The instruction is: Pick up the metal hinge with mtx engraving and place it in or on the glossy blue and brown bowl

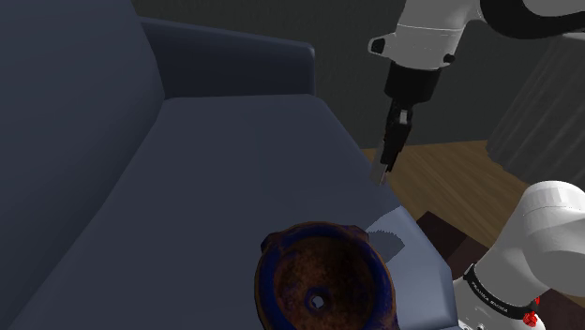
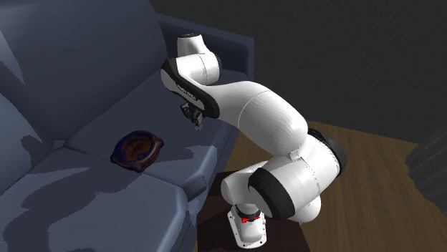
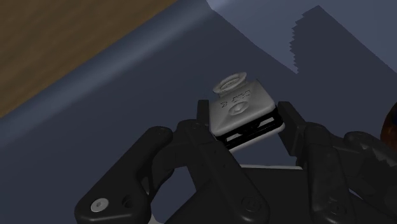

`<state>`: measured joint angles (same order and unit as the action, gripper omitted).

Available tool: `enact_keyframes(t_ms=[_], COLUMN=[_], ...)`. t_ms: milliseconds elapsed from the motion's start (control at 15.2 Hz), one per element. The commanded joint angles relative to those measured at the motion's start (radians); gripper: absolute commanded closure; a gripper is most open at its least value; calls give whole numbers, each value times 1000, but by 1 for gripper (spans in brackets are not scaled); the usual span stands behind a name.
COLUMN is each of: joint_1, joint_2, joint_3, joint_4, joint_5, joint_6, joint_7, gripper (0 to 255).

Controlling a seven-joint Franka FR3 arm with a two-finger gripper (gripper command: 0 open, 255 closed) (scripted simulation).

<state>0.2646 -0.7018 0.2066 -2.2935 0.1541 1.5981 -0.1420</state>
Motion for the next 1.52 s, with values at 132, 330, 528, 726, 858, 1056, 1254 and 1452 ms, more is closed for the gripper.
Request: enact_keyframes(t_ms=[132,330,528,726,858,1056,1254,1452], joint_1=[-2,-4,-6,-8,-9,-11,-13,-15], joint_2=[10,22,36,51,62,81,101,123], joint_3=[-4,-7,-10,-12,-13,-15,-16,-17], joint_4=[61,110,161,213,249,305,362,422], joint_5=[-4,-7,-11,-14,-16,-19,-22,-25], joint_6=[-52,-89,-126,-163,-187,-225,-262,-300], joint_7=[5,7,10,12,14,18,21,25], gripper=[255,255,255,255,255,255,255,255])
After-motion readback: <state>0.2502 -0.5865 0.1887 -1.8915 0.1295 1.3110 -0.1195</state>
